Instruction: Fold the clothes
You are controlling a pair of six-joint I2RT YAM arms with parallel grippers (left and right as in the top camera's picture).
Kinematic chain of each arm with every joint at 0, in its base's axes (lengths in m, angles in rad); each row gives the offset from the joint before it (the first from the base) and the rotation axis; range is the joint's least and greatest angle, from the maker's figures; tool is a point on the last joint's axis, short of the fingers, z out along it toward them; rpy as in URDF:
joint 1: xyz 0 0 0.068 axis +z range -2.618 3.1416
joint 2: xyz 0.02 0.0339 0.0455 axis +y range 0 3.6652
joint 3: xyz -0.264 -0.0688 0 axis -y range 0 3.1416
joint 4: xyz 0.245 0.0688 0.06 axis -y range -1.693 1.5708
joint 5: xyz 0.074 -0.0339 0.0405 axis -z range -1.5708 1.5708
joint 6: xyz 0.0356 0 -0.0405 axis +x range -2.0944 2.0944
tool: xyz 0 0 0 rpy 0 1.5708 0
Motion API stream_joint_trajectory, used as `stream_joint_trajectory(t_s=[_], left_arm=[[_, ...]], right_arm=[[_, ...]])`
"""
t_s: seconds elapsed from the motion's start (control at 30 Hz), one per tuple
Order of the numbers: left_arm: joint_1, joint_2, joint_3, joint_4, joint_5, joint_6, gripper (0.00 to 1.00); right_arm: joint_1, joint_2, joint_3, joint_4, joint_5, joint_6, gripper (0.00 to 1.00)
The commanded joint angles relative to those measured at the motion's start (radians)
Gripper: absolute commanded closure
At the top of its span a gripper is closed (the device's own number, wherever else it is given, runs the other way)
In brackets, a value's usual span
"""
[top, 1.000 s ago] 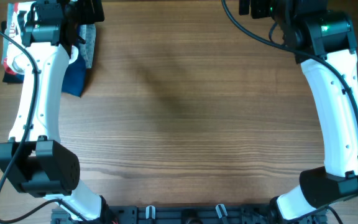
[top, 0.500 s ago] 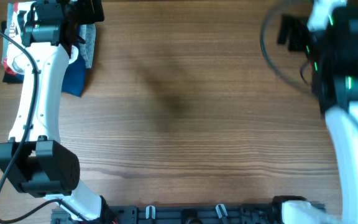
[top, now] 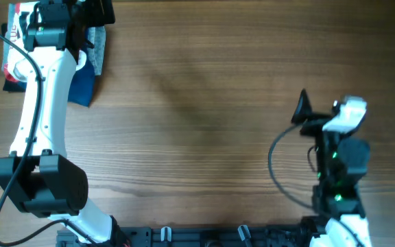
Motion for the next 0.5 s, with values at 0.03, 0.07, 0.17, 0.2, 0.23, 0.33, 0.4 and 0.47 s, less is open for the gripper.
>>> stream_joint_trajectory(t_s=[0.03,0.07,0.17,0.2,0.23,0.33,0.4,0.47], left_arm=[[-0.001,0.008,-0.004,0.003,0.012,0.015,0.0],[-0.001,0.008,-0.004,0.003,0.012,0.015,0.0],[-0.001,0.008,-0.004,0.003,0.012,0.015,0.0],[-0.001,0.008,-0.004,0.003,0.012,0.015,0.0],[-0.001,0.008,-0.004,0.003,0.012,0.015,0.0],[-0.001,0.008,-0.004,0.003,0.012,0.015,0.0],[-0.001,0.008,-0.004,0.003,0.012,0.015,0.0],[-0.001,0.008,-0.004,0.003,0.012,0.015,0.0]], right_arm=[[0.034,-0.141,-0.121,0.026,0.019,0.061,0.0],[0.043,-0.168,-0.142,0.021,0.027,0.061,0.0],[0.06,-0.218,-0.186,0.021,0.034,0.061,0.0],[0.065,-0.234,-0.201,0.02,0.034,0.061,0.0],[0.071,-0.251,-0.217,0.021,0.034,0.061,0.0],[0.093,-0.314,-0.228,-0.037,0.038,0.06,0.0],[0.093,-0.348,-0.228,-0.073,0.03,0.061,0.0],[0.093,-0.386,-0.228,-0.121,0.01,0.061,0.0]])
